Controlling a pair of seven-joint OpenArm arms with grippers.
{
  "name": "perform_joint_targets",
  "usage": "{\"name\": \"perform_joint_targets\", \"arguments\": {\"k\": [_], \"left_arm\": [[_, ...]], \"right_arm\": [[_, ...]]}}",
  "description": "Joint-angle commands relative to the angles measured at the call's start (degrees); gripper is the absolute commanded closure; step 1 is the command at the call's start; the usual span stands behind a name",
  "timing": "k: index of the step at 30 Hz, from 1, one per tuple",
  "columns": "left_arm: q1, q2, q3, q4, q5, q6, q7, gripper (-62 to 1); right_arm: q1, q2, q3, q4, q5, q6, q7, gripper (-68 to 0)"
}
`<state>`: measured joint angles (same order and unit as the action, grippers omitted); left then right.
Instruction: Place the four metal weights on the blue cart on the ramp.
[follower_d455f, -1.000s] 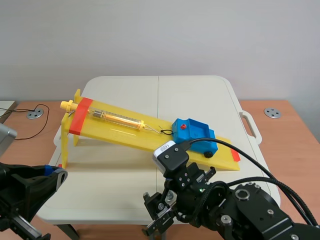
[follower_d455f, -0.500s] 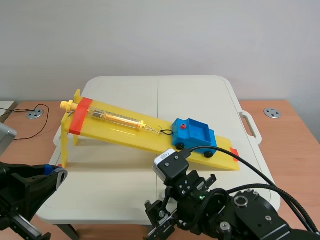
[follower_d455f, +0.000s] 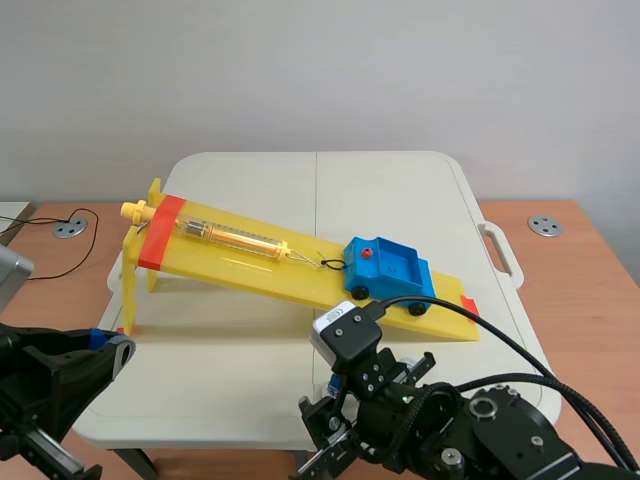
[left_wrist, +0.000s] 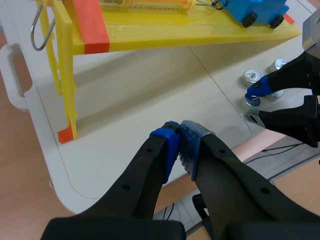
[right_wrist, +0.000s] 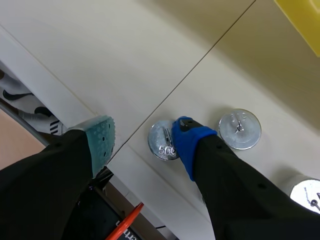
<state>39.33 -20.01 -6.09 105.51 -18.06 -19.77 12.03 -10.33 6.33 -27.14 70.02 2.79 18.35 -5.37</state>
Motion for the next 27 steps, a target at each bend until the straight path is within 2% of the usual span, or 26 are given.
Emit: {"name": "perform_joint_targets", "arguments": {"k": [1, 11, 16, 23, 27], "left_arm": [[-0.3, 0.3, -0.9, 4.0, -3.2, -1.4, -5.9, -2.7], [-0.3, 0.3, -0.9, 4.0, -3.2, -1.4, -5.9, -2.7], [-0.3, 0.3, -0.9, 4.0, -3.2, -1.4, -5.9, -2.7], [-0.3, 0.3, -0.9, 4.0, -3.2, -1.4, -5.9, -2.7], [-0.3, 0.3, -0.9, 4.0, -3.2, -1.5, -5.9, -2.7]], "right_arm": [[2.9, -1.1, -1.6, 0.8, 1.7, -1.1, 4.8, -24.3], [2.9, -0.6, -1.6, 0.8, 1.5, -6.0, 2.6, -9.9], [2.9, -0.2, -1.6, 0.8, 1.0, -6.8, 2.3, -0.5], [2.8, 0.5, -1.6, 1.3, 1.1, -6.3, 2.3, -0.6], [2.2, 2.4, -1.5, 5.4, 3.1, -5.4, 1.1, -0.6]]}}
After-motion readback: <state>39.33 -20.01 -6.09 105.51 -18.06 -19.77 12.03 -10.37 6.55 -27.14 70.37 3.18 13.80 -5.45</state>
